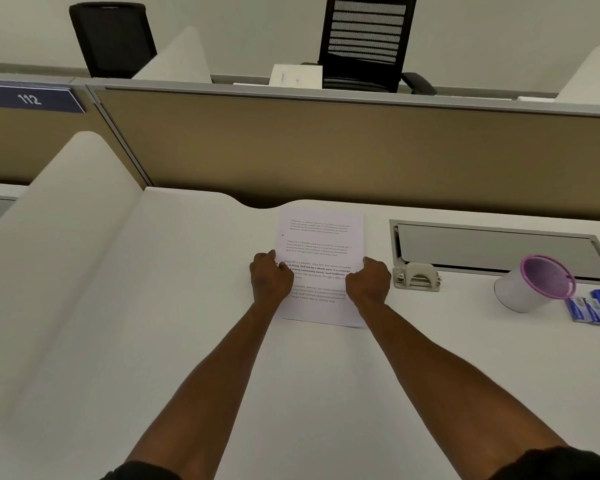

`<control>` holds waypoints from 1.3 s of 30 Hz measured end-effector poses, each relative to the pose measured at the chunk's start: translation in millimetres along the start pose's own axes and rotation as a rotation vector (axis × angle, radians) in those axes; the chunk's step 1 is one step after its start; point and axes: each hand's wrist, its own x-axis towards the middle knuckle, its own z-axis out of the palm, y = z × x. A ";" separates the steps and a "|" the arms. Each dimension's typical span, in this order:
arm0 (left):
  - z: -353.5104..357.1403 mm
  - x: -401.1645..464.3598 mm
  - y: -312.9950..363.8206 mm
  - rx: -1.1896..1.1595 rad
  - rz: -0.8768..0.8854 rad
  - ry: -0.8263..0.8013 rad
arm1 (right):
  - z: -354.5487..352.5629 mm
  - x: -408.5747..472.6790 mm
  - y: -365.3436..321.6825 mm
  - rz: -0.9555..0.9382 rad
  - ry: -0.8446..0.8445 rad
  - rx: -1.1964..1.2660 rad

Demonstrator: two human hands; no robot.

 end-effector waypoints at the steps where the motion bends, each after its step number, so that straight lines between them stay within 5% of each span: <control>1: 0.2 -0.3 -0.2 -0.001 0.000 0.000 | -1.4 0.3 0.2 -0.008 -0.012 -0.023; 39: 2.7 -10.4 0.7 -0.016 0.046 -0.033 | -19.7 10.6 20.5 -0.224 -0.098 -0.249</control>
